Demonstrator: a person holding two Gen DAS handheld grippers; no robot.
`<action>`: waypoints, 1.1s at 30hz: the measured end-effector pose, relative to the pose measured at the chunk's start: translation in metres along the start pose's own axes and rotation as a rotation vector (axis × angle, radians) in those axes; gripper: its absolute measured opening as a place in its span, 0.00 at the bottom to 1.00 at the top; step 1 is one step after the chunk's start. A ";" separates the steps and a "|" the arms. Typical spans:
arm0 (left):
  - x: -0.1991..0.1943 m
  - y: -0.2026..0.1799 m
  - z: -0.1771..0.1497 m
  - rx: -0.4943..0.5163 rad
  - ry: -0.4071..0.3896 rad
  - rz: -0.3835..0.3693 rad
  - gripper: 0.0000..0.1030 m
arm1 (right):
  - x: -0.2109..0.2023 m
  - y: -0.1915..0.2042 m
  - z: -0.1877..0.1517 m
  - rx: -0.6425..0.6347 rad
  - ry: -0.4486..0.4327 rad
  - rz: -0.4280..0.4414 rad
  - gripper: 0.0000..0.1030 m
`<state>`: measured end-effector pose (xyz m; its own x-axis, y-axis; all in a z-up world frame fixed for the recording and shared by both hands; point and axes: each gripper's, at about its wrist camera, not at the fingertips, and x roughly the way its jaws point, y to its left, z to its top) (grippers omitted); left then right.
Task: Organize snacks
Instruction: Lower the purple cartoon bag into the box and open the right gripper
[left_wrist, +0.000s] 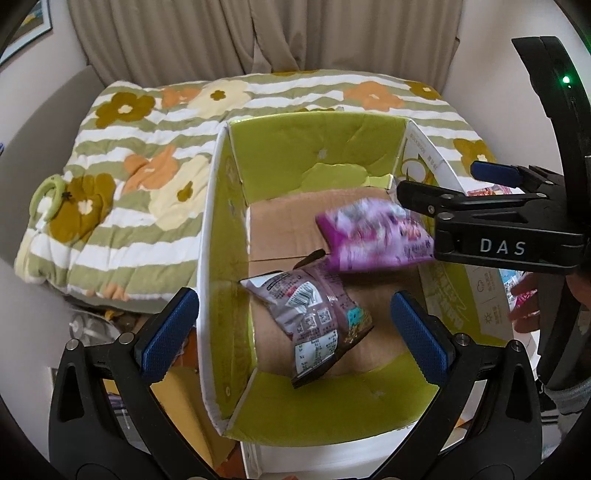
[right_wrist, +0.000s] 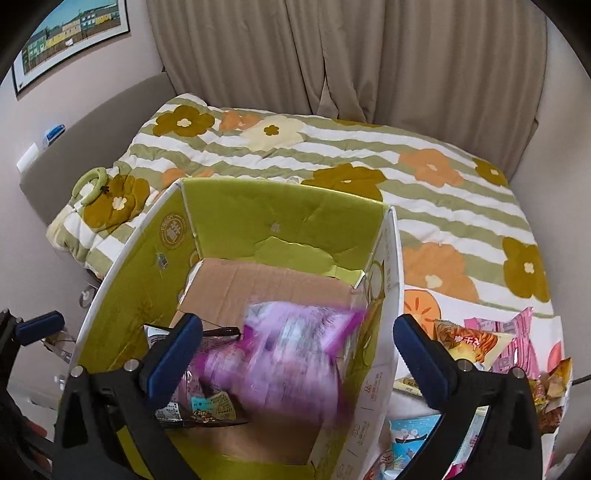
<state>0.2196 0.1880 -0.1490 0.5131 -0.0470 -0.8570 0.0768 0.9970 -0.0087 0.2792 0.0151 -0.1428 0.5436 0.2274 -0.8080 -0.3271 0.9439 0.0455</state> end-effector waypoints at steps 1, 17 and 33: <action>0.000 -0.001 0.000 0.001 0.000 0.000 1.00 | 0.000 -0.002 -0.001 0.007 0.007 0.005 1.00; -0.048 0.002 -0.008 -0.029 -0.095 0.007 1.00 | -0.062 -0.001 -0.015 0.044 -0.091 0.004 1.00; -0.123 -0.001 -0.040 -0.027 -0.239 -0.037 1.00 | -0.158 0.002 -0.059 0.141 -0.239 -0.040 1.00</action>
<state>0.1225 0.1952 -0.0642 0.6984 -0.0934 -0.7096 0.0783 0.9955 -0.0540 0.1472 -0.0327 -0.0495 0.7264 0.2238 -0.6498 -0.2003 0.9734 0.1113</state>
